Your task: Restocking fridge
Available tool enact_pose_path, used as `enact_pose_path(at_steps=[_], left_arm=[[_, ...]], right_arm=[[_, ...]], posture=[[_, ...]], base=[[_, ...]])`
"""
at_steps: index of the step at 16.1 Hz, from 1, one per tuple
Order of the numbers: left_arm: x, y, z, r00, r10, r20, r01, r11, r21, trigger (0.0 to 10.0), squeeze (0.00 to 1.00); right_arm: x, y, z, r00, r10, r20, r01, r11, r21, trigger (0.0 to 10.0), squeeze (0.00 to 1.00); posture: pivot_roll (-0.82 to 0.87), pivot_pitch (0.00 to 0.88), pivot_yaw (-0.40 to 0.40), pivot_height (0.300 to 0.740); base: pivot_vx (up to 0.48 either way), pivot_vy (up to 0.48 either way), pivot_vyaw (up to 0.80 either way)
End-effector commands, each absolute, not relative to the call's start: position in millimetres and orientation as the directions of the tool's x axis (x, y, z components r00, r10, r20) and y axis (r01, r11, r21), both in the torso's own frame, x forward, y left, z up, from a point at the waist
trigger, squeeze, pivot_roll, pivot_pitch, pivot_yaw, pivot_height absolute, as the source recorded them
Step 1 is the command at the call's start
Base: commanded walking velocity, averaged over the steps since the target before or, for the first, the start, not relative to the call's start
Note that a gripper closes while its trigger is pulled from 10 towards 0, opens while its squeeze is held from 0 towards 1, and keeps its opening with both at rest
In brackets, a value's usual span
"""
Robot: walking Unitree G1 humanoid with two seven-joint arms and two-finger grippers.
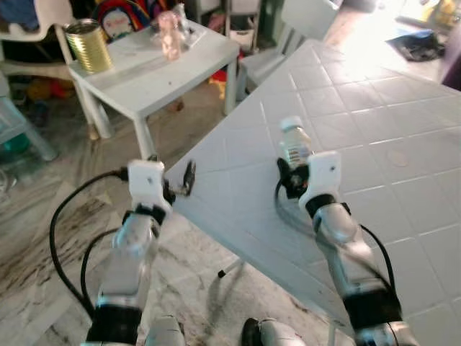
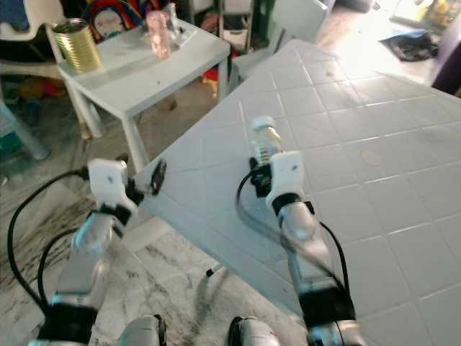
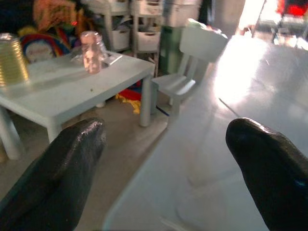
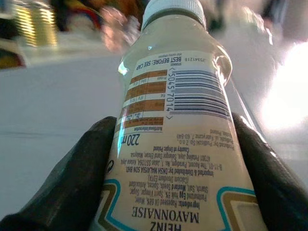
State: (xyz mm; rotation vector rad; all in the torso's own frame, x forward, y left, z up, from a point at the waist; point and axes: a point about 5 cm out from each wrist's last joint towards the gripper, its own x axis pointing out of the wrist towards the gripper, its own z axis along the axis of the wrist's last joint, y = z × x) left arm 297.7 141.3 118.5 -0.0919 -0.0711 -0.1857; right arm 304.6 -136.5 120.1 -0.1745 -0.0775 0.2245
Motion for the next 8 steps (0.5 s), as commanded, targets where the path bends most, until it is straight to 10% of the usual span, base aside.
enact_pose_path(at_steps=[1, 8], left_arm=[[301.2, 145.5, 117.1, 0.984, -0.172, 0.05, 0.177, 0.971, -0.161, 10.0, 0.0], [316.5, 111.8, 180.2, 0.829, -0.515, 0.221, 0.527, 0.583, -0.619, 10.0, 0.0]], right_arm=[[299.3, -133.0, 132.6, 0.947, 0.275, 0.163, -0.221, 0.932, -0.287, 10.0, 0.0], [296.8, -121.6, 130.5, 0.866, 0.441, 0.234, -0.282, 0.819, -0.499, 10.0, 0.0]], posture=[[0.1, 0.127, -0.032, 0.74], [0.11, 0.096, -0.049, 0.74]], base=[[0.0, 0.0, 0.0], [0.0, 0.0, 0.0]])
